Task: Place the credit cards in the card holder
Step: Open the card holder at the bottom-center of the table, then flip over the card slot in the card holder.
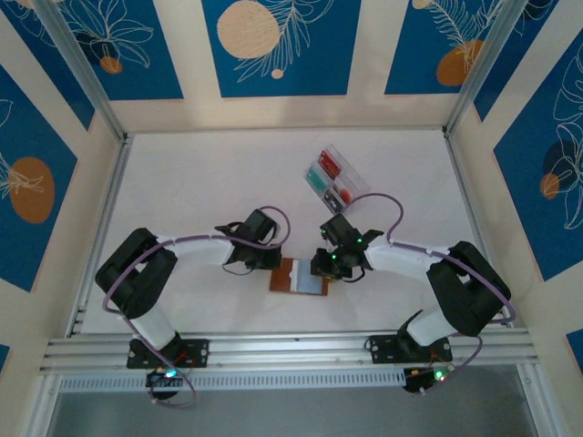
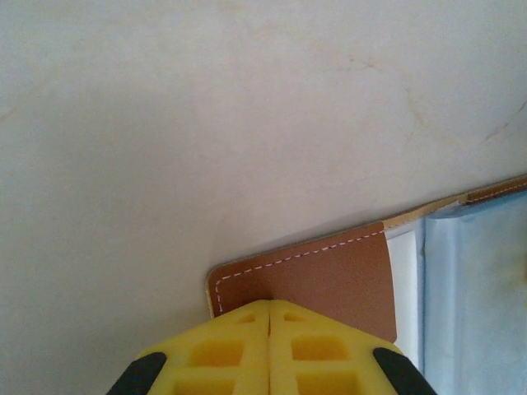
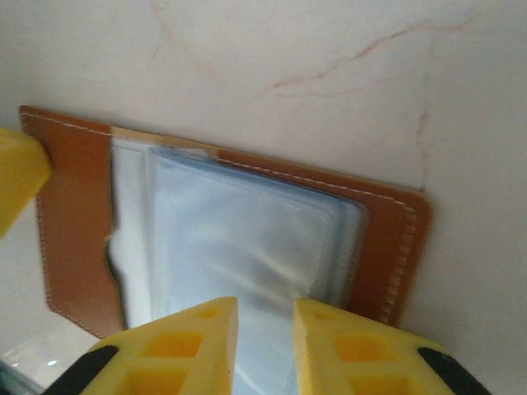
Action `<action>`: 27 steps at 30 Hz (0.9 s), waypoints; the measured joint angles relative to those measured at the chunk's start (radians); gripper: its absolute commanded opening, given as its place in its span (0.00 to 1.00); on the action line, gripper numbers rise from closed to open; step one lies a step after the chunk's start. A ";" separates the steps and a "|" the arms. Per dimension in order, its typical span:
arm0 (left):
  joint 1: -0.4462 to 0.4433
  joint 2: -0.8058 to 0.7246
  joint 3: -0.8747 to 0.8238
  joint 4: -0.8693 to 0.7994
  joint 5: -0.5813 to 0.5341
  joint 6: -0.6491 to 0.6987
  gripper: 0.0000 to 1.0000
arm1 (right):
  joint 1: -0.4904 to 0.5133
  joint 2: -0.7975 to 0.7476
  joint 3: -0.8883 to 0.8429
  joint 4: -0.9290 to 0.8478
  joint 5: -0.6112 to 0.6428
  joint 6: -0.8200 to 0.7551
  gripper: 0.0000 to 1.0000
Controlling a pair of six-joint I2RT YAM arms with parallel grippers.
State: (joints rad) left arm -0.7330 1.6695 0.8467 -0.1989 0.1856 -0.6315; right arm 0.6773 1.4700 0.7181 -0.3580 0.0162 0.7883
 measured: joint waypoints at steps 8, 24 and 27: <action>0.005 -0.042 -0.045 -0.006 0.000 0.018 0.07 | 0.044 -0.012 0.180 -0.163 0.121 -0.094 0.33; 0.005 -0.051 -0.064 0.023 0.008 0.018 0.07 | 0.101 0.194 0.267 -0.171 0.144 -0.198 0.36; 0.005 -0.051 -0.067 0.027 0.008 0.018 0.07 | 0.102 0.210 0.267 -0.171 0.166 -0.200 0.38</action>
State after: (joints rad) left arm -0.7284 1.6180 0.7795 -0.1715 0.1940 -0.6136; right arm 0.7795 1.6802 0.9855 -0.5289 0.1818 0.5888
